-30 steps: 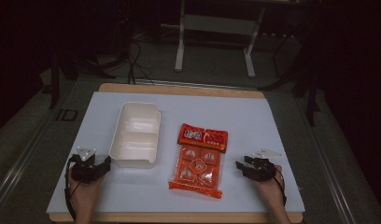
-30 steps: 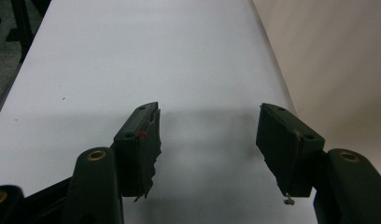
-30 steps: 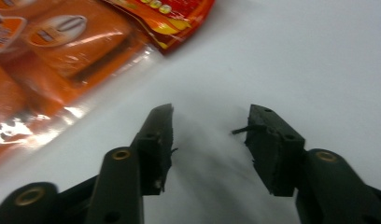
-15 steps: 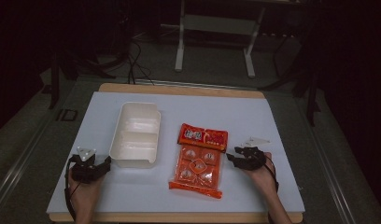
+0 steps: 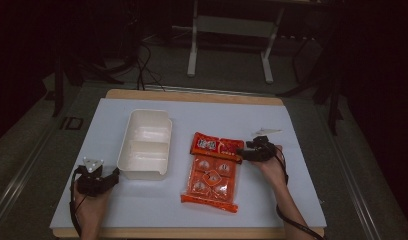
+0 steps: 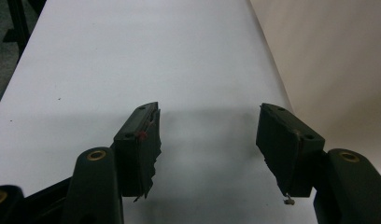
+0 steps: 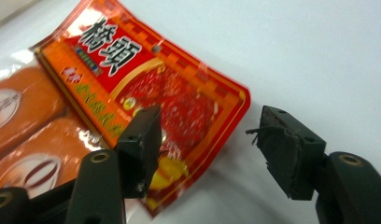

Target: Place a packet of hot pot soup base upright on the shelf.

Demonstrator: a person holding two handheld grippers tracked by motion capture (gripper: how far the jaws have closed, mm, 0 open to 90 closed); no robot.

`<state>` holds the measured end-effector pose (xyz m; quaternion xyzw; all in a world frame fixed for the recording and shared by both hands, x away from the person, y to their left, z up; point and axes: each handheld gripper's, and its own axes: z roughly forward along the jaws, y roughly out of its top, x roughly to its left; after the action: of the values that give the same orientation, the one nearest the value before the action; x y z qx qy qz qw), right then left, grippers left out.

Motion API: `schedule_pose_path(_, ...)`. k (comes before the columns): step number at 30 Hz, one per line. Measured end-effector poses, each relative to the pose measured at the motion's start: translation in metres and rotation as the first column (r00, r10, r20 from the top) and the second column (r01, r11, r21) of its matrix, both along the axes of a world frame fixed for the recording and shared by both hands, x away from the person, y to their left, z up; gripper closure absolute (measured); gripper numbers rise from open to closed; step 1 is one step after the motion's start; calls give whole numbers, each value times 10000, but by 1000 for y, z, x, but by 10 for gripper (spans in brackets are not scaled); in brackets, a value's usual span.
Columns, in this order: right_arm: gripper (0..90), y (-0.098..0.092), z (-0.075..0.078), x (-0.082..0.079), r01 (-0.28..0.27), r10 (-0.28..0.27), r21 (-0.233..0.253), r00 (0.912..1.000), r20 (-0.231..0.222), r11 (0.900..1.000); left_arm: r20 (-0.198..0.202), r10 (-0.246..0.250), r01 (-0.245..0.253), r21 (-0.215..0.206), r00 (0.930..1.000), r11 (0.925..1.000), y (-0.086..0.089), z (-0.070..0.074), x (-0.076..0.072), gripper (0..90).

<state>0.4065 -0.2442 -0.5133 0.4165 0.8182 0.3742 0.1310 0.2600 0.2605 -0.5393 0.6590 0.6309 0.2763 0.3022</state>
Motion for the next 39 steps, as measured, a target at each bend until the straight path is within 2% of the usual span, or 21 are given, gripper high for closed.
schedule_pose_path(3,381,2,-3,13,-23,30,194,9994,-343,9998,-35,-6,6,0,10000,10000,0,0,0,400)
schedule_pose_path(7,374,5,-6,25,-33,46,211,9981,-620,9998,-26,-38,39,27,10000,10000,0,0,0,400)
schedule_pose_path(10,374,6,-7,28,-33,51,265,9977,-683,9996,-39,-41,41,43,10000,10000,-1,-1,0,400)
schedule_pose_path(11,377,6,-8,31,-34,68,422,9966,-818,9991,-46,-44,44,56,10000,10000,-1,-1,0,400)
schedule_pose_path(12,416,5,-9,38,-249,356,908,9923,-1183,9956,-30,-41,41,45,10000,10000,-1,0,0,400)
schedule_pose_path(13,440,5,-10,40,-353,481,973,9900,-1323,9946,-18,-31,31,31,10000,10000,-1,-1,0,400)
schedule_pose_path(14,497,7,-8,42,-725,893,1163,9852,-1466,9906,-34,-22,22,44,10000,10000,0,0,0,400)
schedule_pose_path(15,497,7,-8,42,-725,893,1163,9852,-1466,9906,-34,-22,22,44,10000,10000,0,0,0,400)
schedule_pose_path(18,540,8,1,40,-1302,1517,1551,9791,-1355,9793,-38,-18,19,50,10000,10000,0,-1,0,400)
schedule_pose_path(21,562,13,13,36,-1766,1966,1624,9735,-1167,9708,-55,-41,42,86,10000,10000,-1,-1,1,400)
schedule_pose_path(22,562,13,13,36,-1766,1966,1624,9735,-1167,9708,-55,-41,42,86,10000,10000,-1,-1,1,399)
schedule_pose_path(25,577,21,23,32,-2451,2633,1517,9579,-1142,9575,-60,-40,41,106,10000,9999,-1,-1,0,399)
schedule_pose_path(28,610,28,25,31,-2832,2993,1310,9459,-1256,9501,-50,-34,34,100,10000,9999,-1,-1,0,399)
schedule_pose_path(29,612,30,24,32,-3009,3203,1426,9368,-1407,9429,-44,-36,36,88,10000,10000,-1,-1,0,399)
schedule_pose_path(30,619,32,23,32,-3128,3318,1381,9316,-1481,9397,-42,-36,36,88,10000,10000,0,-1,0,399)
schedule_pose_path(33,633,43,19,33,-3273,3350,727,9282,-1619,9421,-7,-11,11,51,10000,10000,0,-1,0,399)
schedule_pose_path(34,629,49,17,34,-3305,3301,261,9291,-1666,9434,-2,-4,4,44,10000,10000,0,0,0,399)
schedule_pose_path(35,629,49,17,34,-3305,3301,261,9291,-1666,9434,1,-2,2,46,10000,10000,0,0,0,399)
schedule_pose_path(37,641,52,16,34,-3335,3278,-44,9289,-1724,9427,7,10,-10,44,10000,10000,0,0,0,399)
schedule_pose_path(38,644,55,13,35,-3421,3304,-302,9240,-1927,9392,13,12,-12,35,10000,10000,0,0,0,399)
schedule_pose_path(39,644,55,13,35,-3421,3304,-302,9240,-1927,9392,5,0,0,43,10000,10000,0,0,0,399)
